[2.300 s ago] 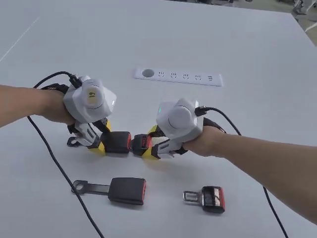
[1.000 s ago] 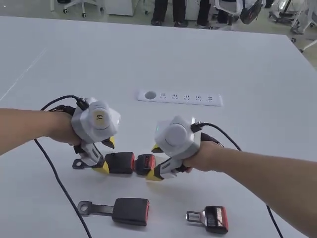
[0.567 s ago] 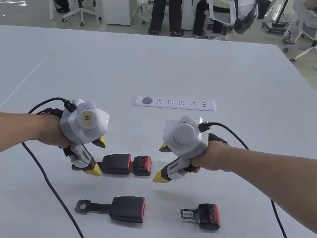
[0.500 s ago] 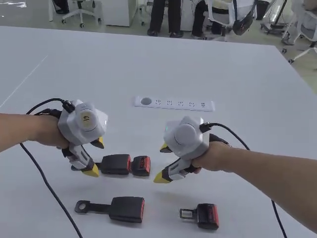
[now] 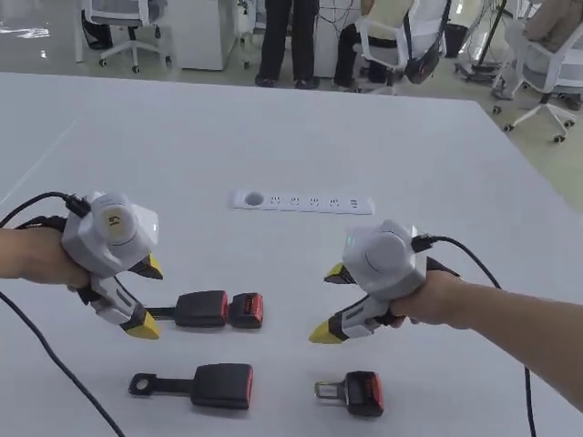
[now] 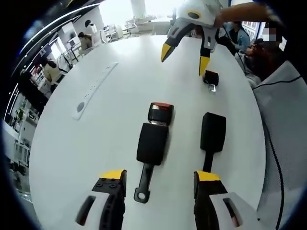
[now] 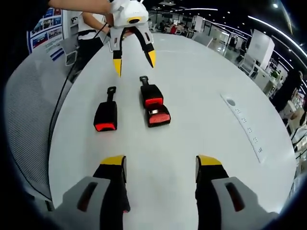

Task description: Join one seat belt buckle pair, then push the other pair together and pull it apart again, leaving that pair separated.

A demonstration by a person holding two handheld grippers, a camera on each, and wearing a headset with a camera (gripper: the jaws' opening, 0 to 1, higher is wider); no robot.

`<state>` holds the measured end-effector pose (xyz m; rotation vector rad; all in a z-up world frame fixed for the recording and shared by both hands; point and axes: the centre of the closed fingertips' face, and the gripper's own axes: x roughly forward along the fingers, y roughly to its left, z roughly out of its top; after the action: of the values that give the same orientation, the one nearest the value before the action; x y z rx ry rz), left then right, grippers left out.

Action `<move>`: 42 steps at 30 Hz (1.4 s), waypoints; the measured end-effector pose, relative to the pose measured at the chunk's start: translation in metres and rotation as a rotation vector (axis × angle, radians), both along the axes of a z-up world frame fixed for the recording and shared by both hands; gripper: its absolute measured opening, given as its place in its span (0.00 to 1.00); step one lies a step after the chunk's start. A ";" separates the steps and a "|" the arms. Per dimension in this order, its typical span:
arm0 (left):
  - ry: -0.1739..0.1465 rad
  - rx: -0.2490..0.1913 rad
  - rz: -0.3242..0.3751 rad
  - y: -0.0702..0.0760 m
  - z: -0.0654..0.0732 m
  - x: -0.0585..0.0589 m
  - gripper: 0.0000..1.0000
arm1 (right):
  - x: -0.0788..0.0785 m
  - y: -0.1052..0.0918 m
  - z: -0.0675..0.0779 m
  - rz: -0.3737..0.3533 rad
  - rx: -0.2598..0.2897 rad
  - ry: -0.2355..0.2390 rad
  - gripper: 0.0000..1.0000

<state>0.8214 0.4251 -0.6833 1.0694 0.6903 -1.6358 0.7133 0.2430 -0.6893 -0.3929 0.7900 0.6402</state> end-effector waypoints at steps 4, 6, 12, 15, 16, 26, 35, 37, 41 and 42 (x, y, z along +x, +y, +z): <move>0.025 -0.031 0.046 0.010 0.004 -0.005 0.63 | -0.012 -0.007 0.002 -0.021 0.006 -0.007 0.58; 0.041 -0.050 0.062 0.017 0.005 -0.009 0.64 | -0.019 -0.010 0.003 -0.037 0.013 -0.010 0.59; 0.077 -0.130 0.153 0.034 0.009 -0.017 0.68 | -0.041 -0.019 0.007 -0.070 0.018 -0.026 0.61; 0.084 -0.179 0.188 0.041 0.011 -0.021 0.69 | -0.052 -0.023 0.010 -0.095 0.031 -0.041 0.63; 0.090 -0.197 0.208 0.045 0.011 -0.023 0.69 | -0.055 -0.024 0.010 -0.102 0.037 -0.046 0.64; 0.079 -0.390 0.338 0.061 0.018 -0.039 0.75 | -0.095 -0.026 0.019 -0.208 0.106 -0.148 0.70; 0.055 -0.514 0.444 0.070 0.021 -0.051 0.87 | -0.117 -0.029 0.020 -0.324 0.138 -0.248 0.82; 0.047 -0.535 0.461 0.068 0.021 -0.052 0.90 | -0.120 -0.026 0.021 -0.332 0.138 -0.272 0.84; 0.039 -0.575 0.476 0.061 0.023 -0.053 0.95 | -0.122 -0.018 0.017 -0.334 0.150 -0.286 0.91; 0.039 -0.575 0.480 0.061 0.022 -0.054 0.96 | -0.122 -0.018 0.017 -0.338 0.155 -0.290 0.93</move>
<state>0.7676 0.4857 -0.6612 0.4146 0.4140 -1.3131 0.5911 0.2253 -0.6720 -0.1971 0.5089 0.3148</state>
